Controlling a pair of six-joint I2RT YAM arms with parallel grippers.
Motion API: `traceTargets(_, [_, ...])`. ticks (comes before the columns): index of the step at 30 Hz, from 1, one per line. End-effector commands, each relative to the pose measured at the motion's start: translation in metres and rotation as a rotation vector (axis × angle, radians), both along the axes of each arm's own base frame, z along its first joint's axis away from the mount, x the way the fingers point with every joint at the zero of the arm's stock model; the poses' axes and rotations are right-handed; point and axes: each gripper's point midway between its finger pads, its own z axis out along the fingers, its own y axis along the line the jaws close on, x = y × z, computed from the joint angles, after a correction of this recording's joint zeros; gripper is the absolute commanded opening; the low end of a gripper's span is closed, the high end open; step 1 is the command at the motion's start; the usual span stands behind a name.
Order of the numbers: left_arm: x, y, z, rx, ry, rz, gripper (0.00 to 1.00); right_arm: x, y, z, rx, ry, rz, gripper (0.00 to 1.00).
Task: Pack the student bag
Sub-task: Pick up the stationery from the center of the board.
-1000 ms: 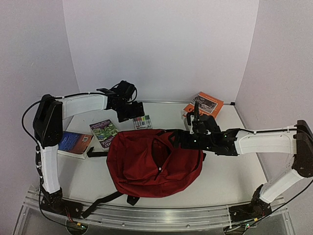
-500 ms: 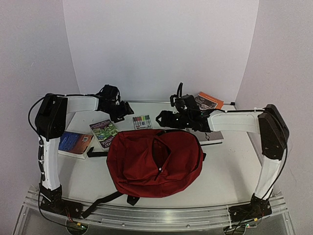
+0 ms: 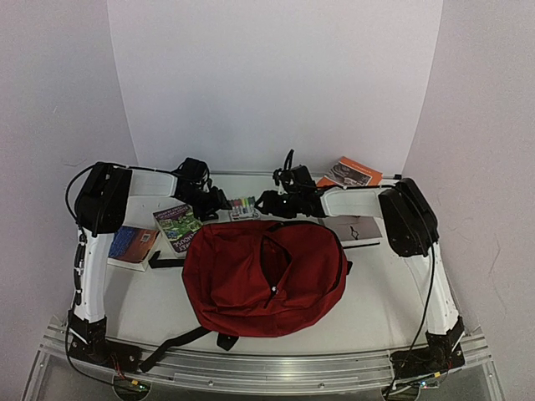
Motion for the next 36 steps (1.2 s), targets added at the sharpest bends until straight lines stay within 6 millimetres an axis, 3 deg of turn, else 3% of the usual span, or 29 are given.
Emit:
traceTargets(1, [0.015, -0.011, 0.016, -0.044, -0.064, -0.04, 0.57, 0.02, 0.011, -0.009, 0.056, 0.016, 0.018, 0.6])
traceTargets(9, [0.018, -0.017, 0.009, -0.065, -0.045, -0.064, 0.54, 0.028, 0.026, -0.043, 0.089, 0.078, 0.04, 0.63])
traceTargets(18, [0.015, -0.029, -0.006, -0.121, -0.006, -0.106, 0.52, 0.019, 0.053, -0.049, 0.178, 0.124, 0.17, 0.63])
traceTargets(22, [0.013, -0.032, -0.003, -0.146, -0.008, -0.122, 0.51, 0.01, 0.061, -0.035, 0.231, 0.119, 0.233, 0.63])
traceTargets(25, [0.012, -0.036, 0.008, -0.179, -0.033, -0.133, 0.49, 0.004, 0.065, -0.009, 0.302, 0.094, 0.265, 0.62])
traceTargets(29, [0.01, -0.04, 0.038, -0.229, -0.087, -0.149, 0.48, -0.005, 0.063, 0.024, 0.365, 0.056, 0.283, 0.61])
traceTargets(36, [-0.001, -0.048, 0.089, -0.346, -0.153, -0.189, 0.47, -0.012, 0.06, 0.06, 0.43, 0.011, 0.294, 0.59])
